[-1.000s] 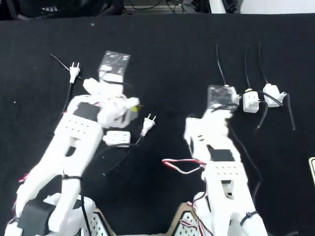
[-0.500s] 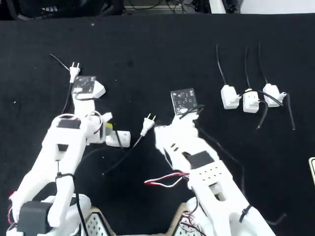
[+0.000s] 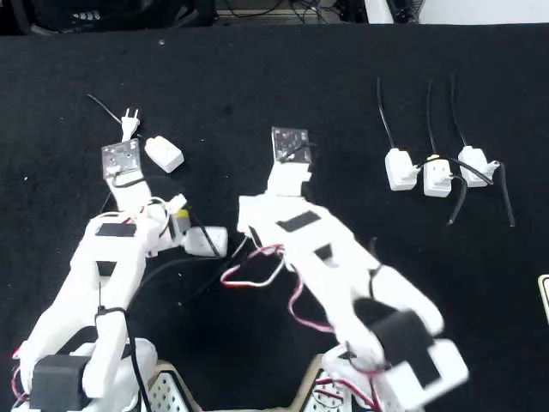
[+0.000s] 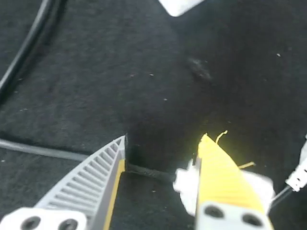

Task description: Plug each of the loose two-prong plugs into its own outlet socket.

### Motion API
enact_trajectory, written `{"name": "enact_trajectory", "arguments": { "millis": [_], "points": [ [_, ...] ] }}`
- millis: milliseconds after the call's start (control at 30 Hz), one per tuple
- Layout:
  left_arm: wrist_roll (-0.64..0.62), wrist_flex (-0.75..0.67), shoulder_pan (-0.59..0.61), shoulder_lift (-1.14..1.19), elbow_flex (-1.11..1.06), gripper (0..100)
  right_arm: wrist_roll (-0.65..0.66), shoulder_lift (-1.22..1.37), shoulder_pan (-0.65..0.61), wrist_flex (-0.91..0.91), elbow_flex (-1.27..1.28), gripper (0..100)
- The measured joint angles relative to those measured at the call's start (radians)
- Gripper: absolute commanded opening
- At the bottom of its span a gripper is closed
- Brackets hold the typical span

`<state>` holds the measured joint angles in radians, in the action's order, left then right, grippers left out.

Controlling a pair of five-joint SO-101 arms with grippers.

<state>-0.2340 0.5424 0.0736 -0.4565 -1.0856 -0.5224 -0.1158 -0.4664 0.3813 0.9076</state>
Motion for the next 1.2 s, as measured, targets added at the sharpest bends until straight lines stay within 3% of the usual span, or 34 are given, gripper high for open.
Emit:
{"name": "enact_trajectory", "arguments": {
  "millis": [267, 433, 567, 767, 1033, 1200],
  "points": [
    [0.0, 0.0, 0.037, 0.0, 0.0, 24, -0.043, 0.077, 0.0, 0.0, -0.04, 21.1],
    [0.0, 0.0, 0.035, 0.0, 0.0, 18, -0.043, 0.087, 0.003, 0.006, -0.052, 2.5],
    [0.0, 0.0, 0.035, 0.0, 0.0, 14, -0.017, 0.097, -0.002, 0.101, -0.126, 6.2],
    [0.0, 0.0, 0.035, 0.0, 0.0, 14, 0.141, 0.109, 0.015, 0.377, -0.288, 1.0],
    [0.0, 0.0, 0.035, 0.0, 0.0, 13, 0.454, 0.015, 0.161, 0.769, -0.569, 1.1],
    [0.0, 0.0, 0.035, 0.0, 0.0, 13, 0.793, -0.011, 0.23, 0.922, -0.687, 1.1]
  ]
}}
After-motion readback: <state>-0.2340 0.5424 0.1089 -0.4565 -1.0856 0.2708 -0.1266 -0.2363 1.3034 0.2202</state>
